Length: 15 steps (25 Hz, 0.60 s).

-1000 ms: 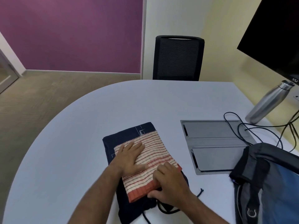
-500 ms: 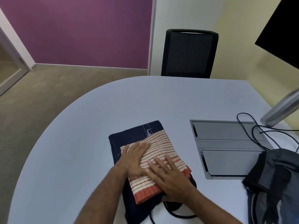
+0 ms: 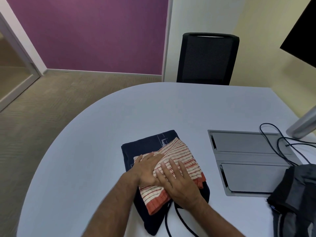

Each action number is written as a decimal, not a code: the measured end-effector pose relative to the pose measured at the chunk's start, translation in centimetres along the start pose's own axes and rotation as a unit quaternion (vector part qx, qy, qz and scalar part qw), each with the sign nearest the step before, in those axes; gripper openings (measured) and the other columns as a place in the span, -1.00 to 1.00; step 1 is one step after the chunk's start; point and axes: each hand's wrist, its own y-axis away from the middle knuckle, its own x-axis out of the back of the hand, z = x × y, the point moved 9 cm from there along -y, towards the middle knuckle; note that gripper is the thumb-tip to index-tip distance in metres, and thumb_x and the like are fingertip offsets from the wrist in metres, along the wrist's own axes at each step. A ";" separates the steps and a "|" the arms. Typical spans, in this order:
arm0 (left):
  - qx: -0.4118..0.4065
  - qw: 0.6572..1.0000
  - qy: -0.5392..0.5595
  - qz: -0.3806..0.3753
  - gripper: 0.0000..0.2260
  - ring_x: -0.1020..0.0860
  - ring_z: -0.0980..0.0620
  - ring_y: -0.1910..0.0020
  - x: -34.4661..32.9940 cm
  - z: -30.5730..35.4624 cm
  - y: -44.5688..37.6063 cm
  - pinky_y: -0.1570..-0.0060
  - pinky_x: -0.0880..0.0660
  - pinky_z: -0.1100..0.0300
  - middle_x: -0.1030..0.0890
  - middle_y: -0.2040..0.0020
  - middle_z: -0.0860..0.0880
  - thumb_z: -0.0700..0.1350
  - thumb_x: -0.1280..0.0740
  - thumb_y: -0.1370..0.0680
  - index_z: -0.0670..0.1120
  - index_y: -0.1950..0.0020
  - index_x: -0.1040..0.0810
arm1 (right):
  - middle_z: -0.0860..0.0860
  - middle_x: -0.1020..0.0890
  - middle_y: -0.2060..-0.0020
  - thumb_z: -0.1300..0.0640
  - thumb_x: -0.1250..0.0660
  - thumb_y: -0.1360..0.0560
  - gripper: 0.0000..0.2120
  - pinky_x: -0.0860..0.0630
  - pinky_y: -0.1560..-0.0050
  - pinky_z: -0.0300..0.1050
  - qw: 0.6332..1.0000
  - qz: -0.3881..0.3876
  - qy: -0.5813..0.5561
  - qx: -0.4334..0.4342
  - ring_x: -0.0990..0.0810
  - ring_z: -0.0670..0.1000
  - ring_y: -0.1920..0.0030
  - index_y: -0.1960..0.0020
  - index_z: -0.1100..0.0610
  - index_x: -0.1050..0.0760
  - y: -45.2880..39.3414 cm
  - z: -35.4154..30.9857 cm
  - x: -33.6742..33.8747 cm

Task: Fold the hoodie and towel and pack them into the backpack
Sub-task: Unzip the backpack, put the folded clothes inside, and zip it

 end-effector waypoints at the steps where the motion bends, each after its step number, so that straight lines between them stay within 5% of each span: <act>1: 0.001 1.000 -0.004 -0.006 -0.07 0.11 0.05 -0.60 -0.1 0.2 0.0 -0.53 0.24 -0.13 0.00 -0.63 0.09 0.37 -0.30 -0.40 0.12 -0.62 0.09 | 0.17 -0.53 -0.34 -0.15 -0.24 -0.58 -0.49 -0.48 -0.24 0.31 1.000 -0.002 -0.005 -0.007 -0.49 0.27 -0.34 -0.43 0.10 -0.37 0.2 0.1 -0.2; 6: 0.009 1.000 -0.006 -0.023 -0.09 0.25 0.09 -0.58 -1.0 0.3 0.2 -0.50 0.36 -0.11 0.16 -0.63 0.09 0.38 -0.18 -0.46 0.07 -0.62 0.23 | 0.10 -0.65 -0.16 0.03 -0.26 -0.53 -0.60 -0.63 -0.06 0.10 0.998 -0.005 -0.048 -0.036 -0.65 0.15 -0.14 -0.34 0.11 -0.46 0.3 1.0 1.0; 9: -0.002 0.999 0.044 -0.016 -0.17 0.23 0.13 -0.58 -0.5 0.8 1.2 -0.51 0.36 -0.06 0.12 -0.63 0.11 0.35 -0.09 -0.45 0.11 -0.63 0.13 | 0.08 -0.68 -0.11 0.05 -0.34 -0.36 -0.48 -0.65 0.01 0.05 0.996 -0.032 -0.076 -0.033 -0.67 0.12 -0.07 -0.32 0.12 -0.48 0.2 1.1 2.1; 12: -0.009 0.992 0.107 0.072 -0.37 0.06 0.05 -0.60 1.6 0.8 2.8 -0.55 0.21 -0.04 -0.11 -0.62 0.08 0.21 -0.04 -0.54 0.10 -0.61 -0.09 | 0.06 -0.69 -0.05 0.06 -0.58 -0.07 -0.21 -0.66 0.06 0.01 0.990 -0.060 -0.114 -0.062 -0.69 0.08 0.01 -0.29 0.13 -0.51 0.8 1.9 3.5; 15: 0.046 0.975 0.096 0.195 -0.46 -0.08 -0.04 -0.59 3.2 -1.0 4.7 -0.54 0.06 -0.15 -0.26 -0.57 0.06 0.24 0.01 -0.63 0.08 -0.57 -0.23 | 0.05 -0.69 -0.03 0.11 -0.62 0.05 -0.07 -0.66 0.04 0.00 0.984 -0.065 -0.134 -0.101 -0.68 0.07 0.02 -0.32 0.15 -0.47 2.1 3.3 5.8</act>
